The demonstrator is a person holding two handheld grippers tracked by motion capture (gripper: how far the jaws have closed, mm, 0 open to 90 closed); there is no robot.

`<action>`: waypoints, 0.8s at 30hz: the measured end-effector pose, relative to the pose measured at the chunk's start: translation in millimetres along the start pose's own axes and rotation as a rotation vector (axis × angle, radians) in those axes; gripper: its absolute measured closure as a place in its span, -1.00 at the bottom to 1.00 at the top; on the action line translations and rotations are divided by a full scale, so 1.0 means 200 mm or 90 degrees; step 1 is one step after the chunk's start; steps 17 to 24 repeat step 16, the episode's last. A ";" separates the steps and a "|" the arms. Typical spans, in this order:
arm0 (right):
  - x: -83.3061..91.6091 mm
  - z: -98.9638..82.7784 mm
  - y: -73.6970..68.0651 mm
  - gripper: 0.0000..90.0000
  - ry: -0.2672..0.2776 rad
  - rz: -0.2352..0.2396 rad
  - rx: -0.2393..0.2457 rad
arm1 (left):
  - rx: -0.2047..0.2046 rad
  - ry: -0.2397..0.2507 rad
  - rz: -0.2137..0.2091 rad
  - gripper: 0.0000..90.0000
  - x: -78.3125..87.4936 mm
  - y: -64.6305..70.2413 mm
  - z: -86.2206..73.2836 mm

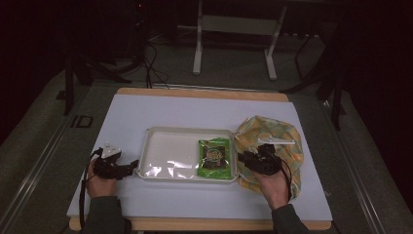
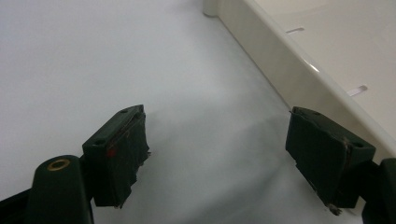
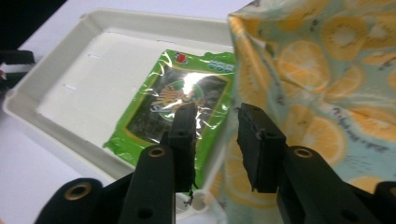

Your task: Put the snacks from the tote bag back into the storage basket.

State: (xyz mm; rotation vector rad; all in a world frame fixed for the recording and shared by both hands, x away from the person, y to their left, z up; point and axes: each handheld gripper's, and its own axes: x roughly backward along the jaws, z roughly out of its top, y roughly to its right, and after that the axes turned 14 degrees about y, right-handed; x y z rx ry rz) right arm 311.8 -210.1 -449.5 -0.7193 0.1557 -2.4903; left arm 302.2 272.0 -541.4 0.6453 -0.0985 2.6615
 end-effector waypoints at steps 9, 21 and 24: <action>0.04 0.05 0.05 0.69 0.003 -0.024 0.028 | -0.001 0.000 0.001 -0.53 0.00 0.00 0.00; 0.09 0.07 0.17 0.70 0.023 -0.075 0.034 | 0.005 -0.002 0.018 -0.61 0.00 0.00 0.00; 0.09 0.07 0.17 0.70 0.023 -0.075 0.034 | 0.005 -0.002 0.018 -0.61 0.00 0.00 0.00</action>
